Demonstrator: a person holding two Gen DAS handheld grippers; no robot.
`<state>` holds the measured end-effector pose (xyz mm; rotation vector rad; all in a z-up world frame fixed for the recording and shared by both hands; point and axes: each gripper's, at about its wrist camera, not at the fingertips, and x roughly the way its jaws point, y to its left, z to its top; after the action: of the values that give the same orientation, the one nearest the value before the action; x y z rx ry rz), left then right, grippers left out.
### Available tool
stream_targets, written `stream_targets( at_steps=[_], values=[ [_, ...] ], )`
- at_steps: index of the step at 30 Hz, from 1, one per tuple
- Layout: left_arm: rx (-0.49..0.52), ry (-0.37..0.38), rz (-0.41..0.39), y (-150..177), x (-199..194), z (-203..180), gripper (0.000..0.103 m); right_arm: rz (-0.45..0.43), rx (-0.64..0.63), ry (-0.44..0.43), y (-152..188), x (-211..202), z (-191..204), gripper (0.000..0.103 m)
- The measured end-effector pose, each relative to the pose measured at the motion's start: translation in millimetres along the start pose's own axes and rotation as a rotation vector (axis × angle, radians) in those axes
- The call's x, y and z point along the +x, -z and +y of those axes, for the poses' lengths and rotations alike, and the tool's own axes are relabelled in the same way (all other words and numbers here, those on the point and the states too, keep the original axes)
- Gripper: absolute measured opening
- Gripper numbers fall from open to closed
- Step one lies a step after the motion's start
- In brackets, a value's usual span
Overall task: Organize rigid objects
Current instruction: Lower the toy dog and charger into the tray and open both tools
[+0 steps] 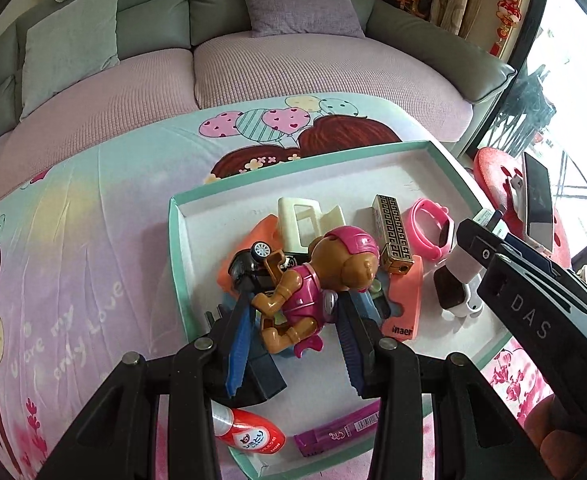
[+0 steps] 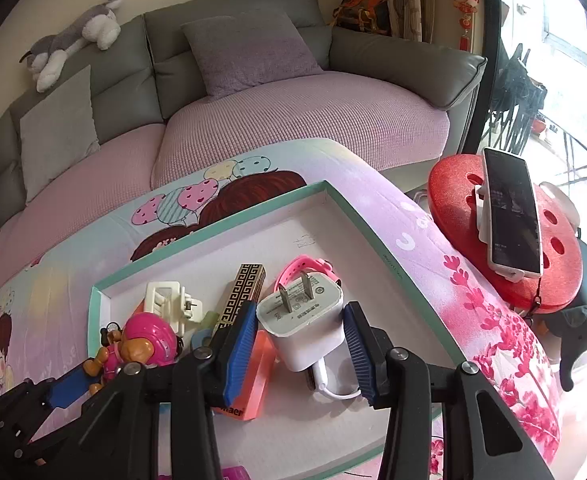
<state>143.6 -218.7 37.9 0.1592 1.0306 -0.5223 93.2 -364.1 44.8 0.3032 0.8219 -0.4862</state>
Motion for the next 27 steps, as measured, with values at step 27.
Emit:
stream_targets(
  at_steps=[27],
  values=[
    [-0.075, 0.006, 0.000, -1.5, -9.8, 23.4, 0.060, 0.013, -0.040, -0.028, 1.0, -1.3, 13.1, 0.061]
  ],
)
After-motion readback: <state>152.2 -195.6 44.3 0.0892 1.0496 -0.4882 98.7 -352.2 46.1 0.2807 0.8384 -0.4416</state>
